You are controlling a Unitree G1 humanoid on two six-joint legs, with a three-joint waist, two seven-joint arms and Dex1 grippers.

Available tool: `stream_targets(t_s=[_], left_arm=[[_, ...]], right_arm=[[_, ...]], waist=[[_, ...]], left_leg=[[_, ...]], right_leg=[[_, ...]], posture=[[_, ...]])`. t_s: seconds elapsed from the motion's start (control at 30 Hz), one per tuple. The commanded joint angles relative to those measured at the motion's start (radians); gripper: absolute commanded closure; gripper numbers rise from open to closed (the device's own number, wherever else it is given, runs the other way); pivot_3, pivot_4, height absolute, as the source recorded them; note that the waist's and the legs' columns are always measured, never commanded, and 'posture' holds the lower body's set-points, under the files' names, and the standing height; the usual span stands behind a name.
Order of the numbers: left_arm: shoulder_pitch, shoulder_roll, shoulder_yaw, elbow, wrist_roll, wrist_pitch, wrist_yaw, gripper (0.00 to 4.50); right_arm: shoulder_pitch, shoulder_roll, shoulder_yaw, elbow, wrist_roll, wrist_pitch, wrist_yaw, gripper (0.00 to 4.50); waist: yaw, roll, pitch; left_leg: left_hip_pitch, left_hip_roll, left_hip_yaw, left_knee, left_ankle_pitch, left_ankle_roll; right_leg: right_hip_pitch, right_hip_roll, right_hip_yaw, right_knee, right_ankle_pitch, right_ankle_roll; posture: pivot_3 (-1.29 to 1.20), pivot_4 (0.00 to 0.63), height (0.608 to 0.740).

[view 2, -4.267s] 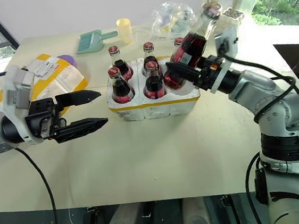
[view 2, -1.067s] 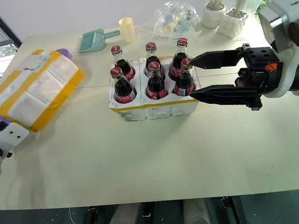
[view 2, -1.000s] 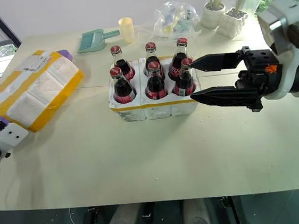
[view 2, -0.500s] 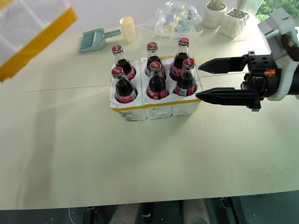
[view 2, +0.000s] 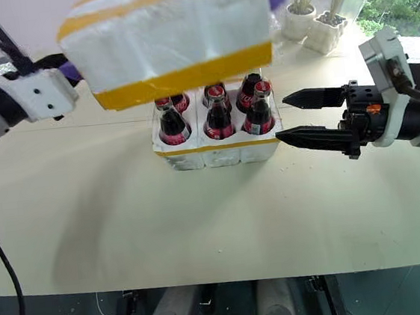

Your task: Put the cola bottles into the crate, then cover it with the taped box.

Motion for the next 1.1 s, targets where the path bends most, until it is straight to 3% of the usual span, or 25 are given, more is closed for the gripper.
stream_targets(t_s=[0.03,0.5,0.53,0.6,0.7,0.93,1.1], left_arm=[[-0.056,-0.014,-0.003,0.033,0.015,-0.057,-0.016,3.80],[-0.118,-0.069,-0.106,0.148,0.258,-0.218,0.038,3.80],[-0.113,-0.078,-0.104,0.144,0.264,-0.213,0.046,3.01],[-0.106,-0.093,-0.098,0.135,0.269,-0.195,0.057,2.21],[-0.023,-0.078,-0.078,0.084,0.268,-0.190,0.056,0.64],[0.272,0.000,0.089,-0.056,0.160,-0.167,0.032,0.64],[0.373,-0.015,0.260,-0.109,-0.138,-0.036,-0.061,0.64]], right_arm=[[0.008,0.006,-0.042,-0.026,0.013,-0.019,-0.013,0.00],[0.035,0.026,-0.067,-0.082,0.049,-0.017,-0.086,0.00],[0.033,0.028,-0.066,-0.085,0.052,-0.017,-0.091,0.00],[0.030,0.031,-0.062,-0.087,0.054,-0.019,-0.099,0.00],[0.029,0.038,-0.063,-0.087,0.060,-0.018,-0.110,0.00],[0.050,0.038,-0.055,-0.082,0.042,-0.025,-0.105,0.00],[0.092,0.020,-0.049,-0.037,-0.018,-0.049,-0.062,0.00]], waist=[[0.000,0.000,0.000],[0.000,0.000,0.000],[0.000,0.000,0.000],[0.000,0.000,0.000],[-0.001,0.000,0.000],[-0.007,0.000,0.000],[0.004,0.000,0.000]], left_leg=[[0.000,0.000,0.000,0.000,0.000,0.000],[0.000,0.000,0.000,0.007,-0.001,0.003],[0.000,0.000,0.000,0.007,-0.001,0.003],[0.000,0.000,0.000,0.007,-0.001,0.003],[0.000,0.000,0.000,0.007,-0.001,0.003],[-0.001,0.000,0.001,0.007,-0.002,0.003],[-0.001,0.000,0.001,0.009,-0.002,0.003]], right_leg=[[0.000,0.000,0.000,0.000,0.000,0.000],[0.002,0.001,0.000,0.003,0.000,0.001],[0.002,0.001,0.000,0.003,0.000,0.001],[0.002,0.001,0.000,0.003,0.001,0.001],[0.002,0.000,0.000,0.004,0.001,0.001],[0.000,0.000,0.001,0.006,0.001,0.001],[0.001,0.000,0.001,0.005,0.000,0.001]], posture=[[0.00,0.150,0.740],[0.00,0.150,0.740],[0.00,0.150,0.740],[0.00,0.150,0.740],[0.00,0.150,0.740],[0.00,0.150,0.740],[0.00,0.150,0.740]])
